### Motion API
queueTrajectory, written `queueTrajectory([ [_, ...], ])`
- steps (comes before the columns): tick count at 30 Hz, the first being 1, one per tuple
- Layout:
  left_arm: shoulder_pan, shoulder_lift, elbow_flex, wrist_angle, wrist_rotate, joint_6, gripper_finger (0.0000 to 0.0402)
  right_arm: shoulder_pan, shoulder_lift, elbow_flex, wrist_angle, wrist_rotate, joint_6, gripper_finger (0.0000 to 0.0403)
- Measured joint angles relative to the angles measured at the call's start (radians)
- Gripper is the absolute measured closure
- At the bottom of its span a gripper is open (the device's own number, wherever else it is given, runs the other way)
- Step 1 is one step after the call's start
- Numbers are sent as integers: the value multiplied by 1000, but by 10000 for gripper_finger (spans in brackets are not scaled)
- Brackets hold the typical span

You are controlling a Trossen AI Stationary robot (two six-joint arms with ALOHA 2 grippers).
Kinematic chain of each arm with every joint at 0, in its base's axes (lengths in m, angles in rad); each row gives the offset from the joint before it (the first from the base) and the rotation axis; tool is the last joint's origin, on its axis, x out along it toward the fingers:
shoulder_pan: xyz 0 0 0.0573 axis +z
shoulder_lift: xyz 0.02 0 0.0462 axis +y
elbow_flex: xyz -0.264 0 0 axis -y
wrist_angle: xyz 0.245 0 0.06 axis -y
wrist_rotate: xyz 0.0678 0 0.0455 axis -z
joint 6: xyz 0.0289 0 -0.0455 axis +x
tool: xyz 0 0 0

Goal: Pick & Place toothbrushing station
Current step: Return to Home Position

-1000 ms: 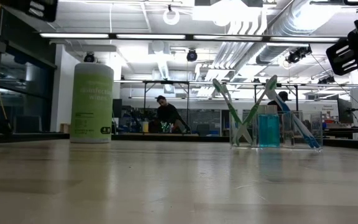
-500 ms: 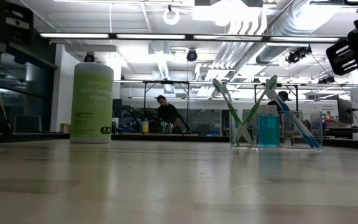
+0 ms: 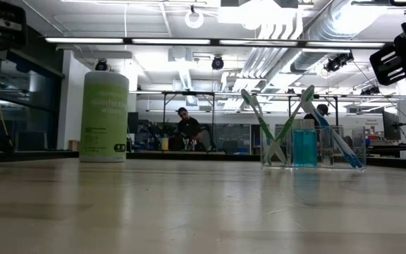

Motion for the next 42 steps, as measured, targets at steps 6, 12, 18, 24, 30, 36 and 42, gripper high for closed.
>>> queueTrajectory([
  [6, -33, -99, -2, -154, 0, -25, 225, 0, 0, 0, 0, 0, 0, 261],
  [12, -57, -203, -3, -289, 0, -31, 225, 0, 0, 0, 1, 0, 0, 261],
  [18, -63, -284, -3, -349, 19, -29, 225, 0, 0, 0, 2, 0, 0, 261],
  [24, -63, -284, -4, -351, 21, -67, 225, 0, 0, 0, 2, 0, 0, 261],
  [30, -63, -284, -4, -350, 21, -154, 225, 0, 0, 0, 2, 0, 0, 261],
  [36, -63, -284, -4, -349, 21, -158, 225, 0, 0, 0, 2, 0, 0, 261],
  [42, -63, -284, -4, -348, 22, -158, 225, 0, 0, 0, 2, 0, 0, 261],
])
